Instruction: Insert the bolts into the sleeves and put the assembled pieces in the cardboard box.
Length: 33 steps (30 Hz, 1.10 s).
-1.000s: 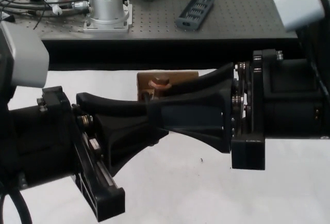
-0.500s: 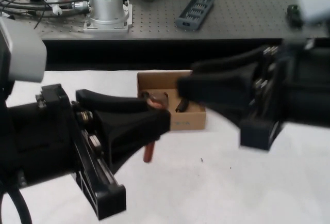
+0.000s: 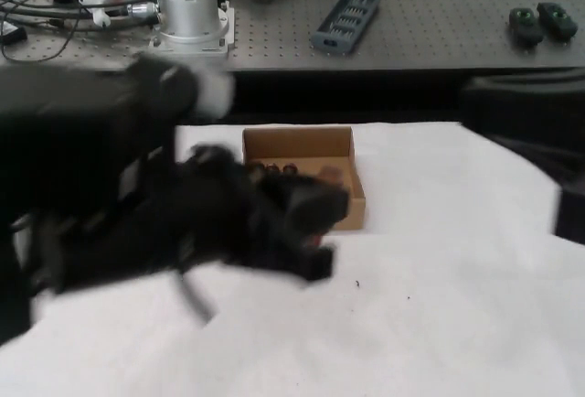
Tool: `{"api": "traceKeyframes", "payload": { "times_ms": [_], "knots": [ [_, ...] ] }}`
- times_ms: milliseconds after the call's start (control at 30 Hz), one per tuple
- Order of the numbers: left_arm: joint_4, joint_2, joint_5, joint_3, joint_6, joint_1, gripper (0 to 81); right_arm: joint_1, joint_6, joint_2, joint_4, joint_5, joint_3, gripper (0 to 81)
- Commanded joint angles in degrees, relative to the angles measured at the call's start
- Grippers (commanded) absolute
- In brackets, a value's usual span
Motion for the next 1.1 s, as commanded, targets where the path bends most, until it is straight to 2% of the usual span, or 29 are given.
{"api": "traceKeyframes", "payload": {
  "times_ms": [0,233,433,600,867,1067],
  "knots": [
    [1.64,8.12,-0.51,-10.8,-3.69,0.22,0.6,-0.22,-4.19,-3.42,6.06,6.55,-0.21,3.4],
    [11.44,24.41,-1.07,-29.15,-3.67,1.8,0.6,-0.22,-7.69,-12.05,15.53,12.37,-0.21,3.4],
    [17.91,35.62,-4.05,-42.69,-4.14,5.06,0.6,-0.22,-7.69,-18.09,22.86,13.56,-0.21,3.4],
    [22.86,43.9,-3.55,-53.74,-4.75,7.56,0.6,-0.22,-7.69,-21.34,24.8,13.69,-0.21,3.4],
    [29.38,54.42,-3.38,-67.0,-5.01,9.55,0.6,-0.22,-7.69,-22.18,25.03,13.94,-0.21,3.4],
    [30.71,59.7,-3.38,-70.96,-6.65,10.5,0.6,-0.22,-7.69,-22.18,25.03,13.94,-0.21,3.4]
  ]
}}
